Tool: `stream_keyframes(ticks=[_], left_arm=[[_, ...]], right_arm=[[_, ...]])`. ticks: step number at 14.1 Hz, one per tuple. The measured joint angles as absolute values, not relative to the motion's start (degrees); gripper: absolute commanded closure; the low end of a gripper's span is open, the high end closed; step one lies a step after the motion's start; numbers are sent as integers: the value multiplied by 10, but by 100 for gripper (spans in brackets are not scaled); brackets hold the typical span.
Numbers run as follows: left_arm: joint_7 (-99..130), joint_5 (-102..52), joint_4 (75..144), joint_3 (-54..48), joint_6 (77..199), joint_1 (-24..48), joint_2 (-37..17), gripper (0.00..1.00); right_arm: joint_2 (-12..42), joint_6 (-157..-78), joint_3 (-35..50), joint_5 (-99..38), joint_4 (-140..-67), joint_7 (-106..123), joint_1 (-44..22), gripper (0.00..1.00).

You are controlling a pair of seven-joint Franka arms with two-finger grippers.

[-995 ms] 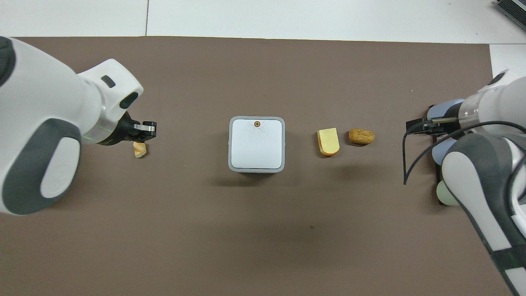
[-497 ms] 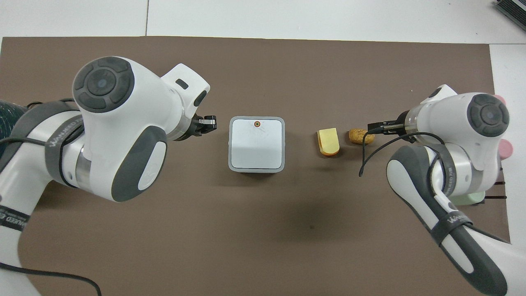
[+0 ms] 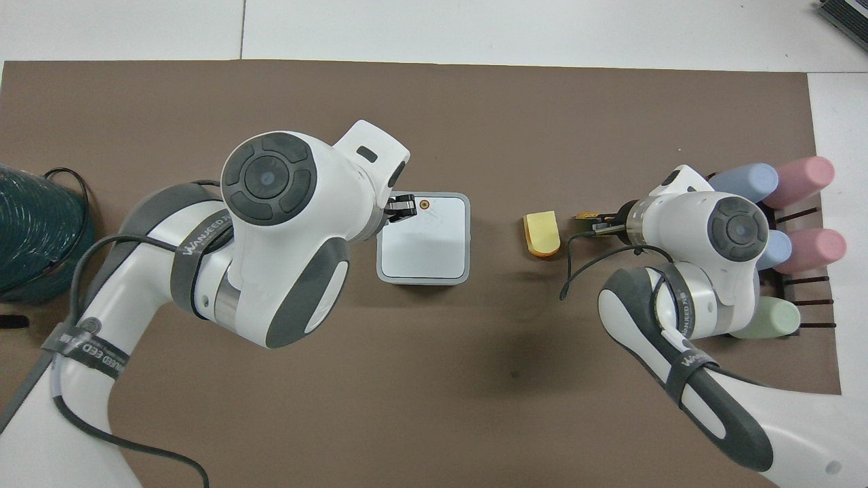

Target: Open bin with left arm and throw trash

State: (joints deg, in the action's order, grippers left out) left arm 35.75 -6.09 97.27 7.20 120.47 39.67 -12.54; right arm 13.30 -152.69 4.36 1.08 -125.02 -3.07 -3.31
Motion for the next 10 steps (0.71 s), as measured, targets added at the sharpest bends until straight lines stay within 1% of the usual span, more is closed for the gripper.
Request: stream_keyframes(ticks=[2,6,7,8,9,10], left_arm=[[375,-61,973,72,1234,408,-146,100],[387,-62,973,72,1275,424,-186,100],[389,-62,973,72,1280,426,-191,100],[394,-62,973,72,1287,428,-197,100],[397,-62,973,73,1295,432,-200,100],[400,-62,973,73,1298,433,-201,100]], right_arm=[[136,-1583,44,11,-1277,-21,-33,0],[157,-1649,43,11,-1292,-17,-33,0],[162,-1656,43,11,-1292,-17,-33,45],[165,-1658,43,11,-1292,-17,-33,83],[165,-1658,43,11,-1292,-16,-33,100],[165,-1659,43,11,-1291,-16,-33,100]])
